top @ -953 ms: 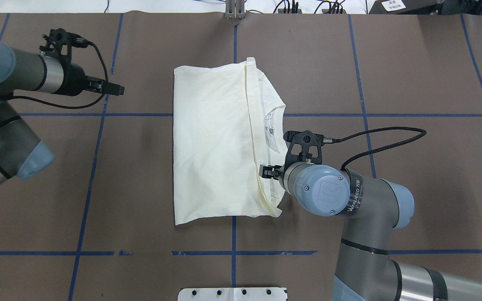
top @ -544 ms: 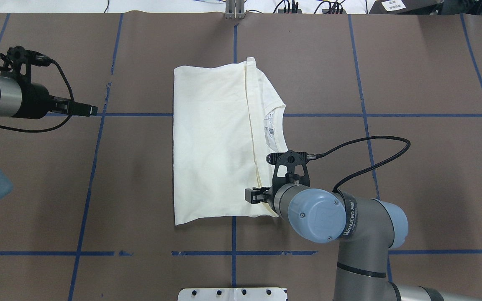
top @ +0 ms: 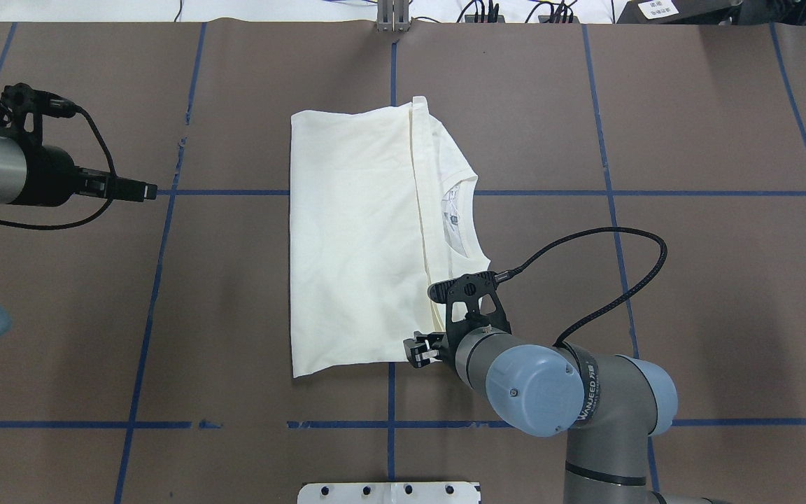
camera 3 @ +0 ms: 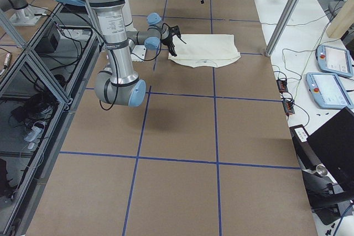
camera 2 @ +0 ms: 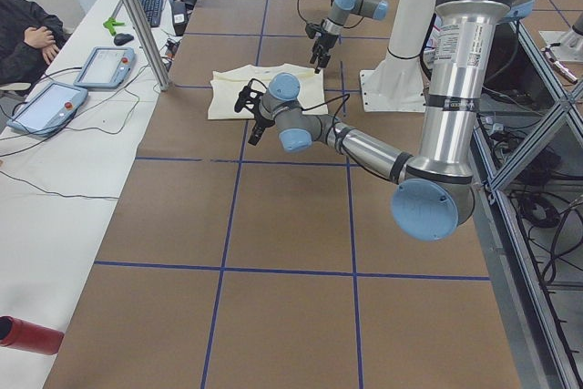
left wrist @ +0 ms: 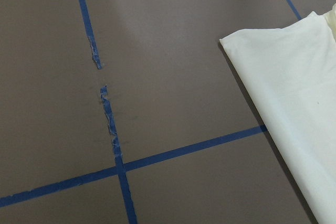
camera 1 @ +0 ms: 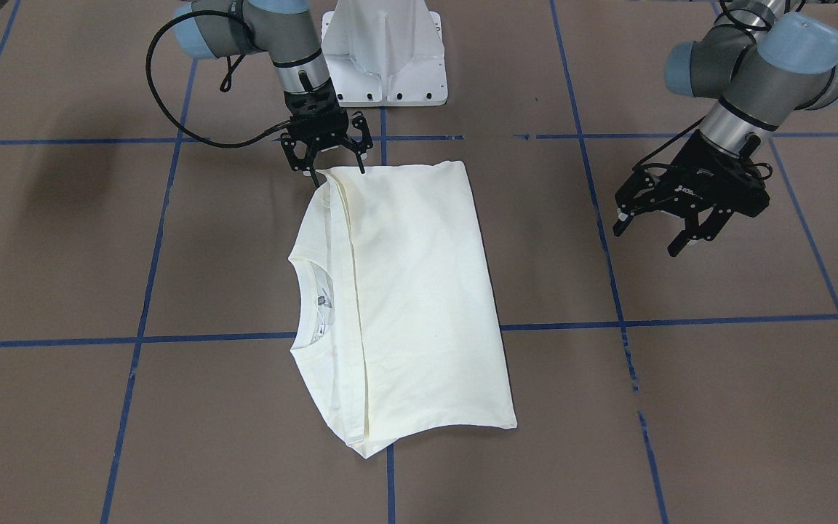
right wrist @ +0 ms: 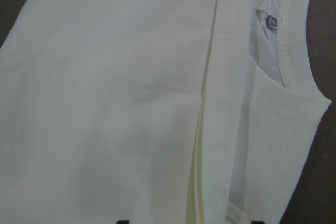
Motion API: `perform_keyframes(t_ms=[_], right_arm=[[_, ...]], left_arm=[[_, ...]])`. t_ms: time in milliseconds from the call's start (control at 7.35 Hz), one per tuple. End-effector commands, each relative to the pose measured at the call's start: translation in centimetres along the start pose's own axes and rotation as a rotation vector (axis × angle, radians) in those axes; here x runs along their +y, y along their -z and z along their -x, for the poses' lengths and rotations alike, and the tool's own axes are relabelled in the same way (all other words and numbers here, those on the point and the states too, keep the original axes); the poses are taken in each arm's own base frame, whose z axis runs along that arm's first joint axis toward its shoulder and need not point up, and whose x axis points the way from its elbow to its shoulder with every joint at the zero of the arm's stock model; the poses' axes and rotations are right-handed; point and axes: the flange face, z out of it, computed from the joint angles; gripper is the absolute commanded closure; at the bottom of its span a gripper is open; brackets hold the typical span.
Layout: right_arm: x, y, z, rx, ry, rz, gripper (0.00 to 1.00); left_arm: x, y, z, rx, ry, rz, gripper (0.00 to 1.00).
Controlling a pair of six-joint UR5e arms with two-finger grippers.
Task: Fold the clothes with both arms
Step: 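Open the right gripper and raise it off the shirt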
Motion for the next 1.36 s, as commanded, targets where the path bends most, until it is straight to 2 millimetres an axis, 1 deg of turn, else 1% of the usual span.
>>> perform_keyframes(t_ms=[0,136,408,544,680,817,953,1089,1225], right_arm=[[0.3,-0.3,-0.7,0.013,0.119,0.001,0.3],[1.0,-0.8,-1.7,0.028,0.125,0.01,0.32],[1.6,-1.0,-2.0,0.032,0.127,0.024,0.33],[1.6,-0.8,-1.9,0.027,0.122,0.026,0.4],[1.7,-0.7,-1.4,0.019,0.119,0.027,0.57],[1.7,-0.6,-1.3,0.017,0.12,0.027,0.77],[1.7,-0.5,-1.3,0.014,0.119,0.027,0.9],[1.6,-0.5,-1.3,0.015,0.117,0.026,1.0],[1.6,-0.5,-1.3,0.016,0.115,0.024,1.0]], left_arm=[[0.0,0.0,0.0,-0.001,0.0,-0.001,0.0],[0.0,0.0,0.0,-0.001,-0.002,-0.001,0.0],[0.0,0.0,0.1,-0.001,-0.001,0.001,0.0],[0.0,0.0,0.1,-0.002,-0.001,0.0,0.0],[0.0,0.0,0.1,-0.002,-0.001,0.0,0.0],[0.0,0.0,0.0,-0.001,-0.002,-0.001,0.0],[0.0,0.0,0.0,-0.001,-0.002,-0.001,0.0],[0.0,0.0,0.1,-0.002,-0.001,0.0,0.0],[0.0,0.0,0.0,-0.001,-0.002,-0.001,0.0]])
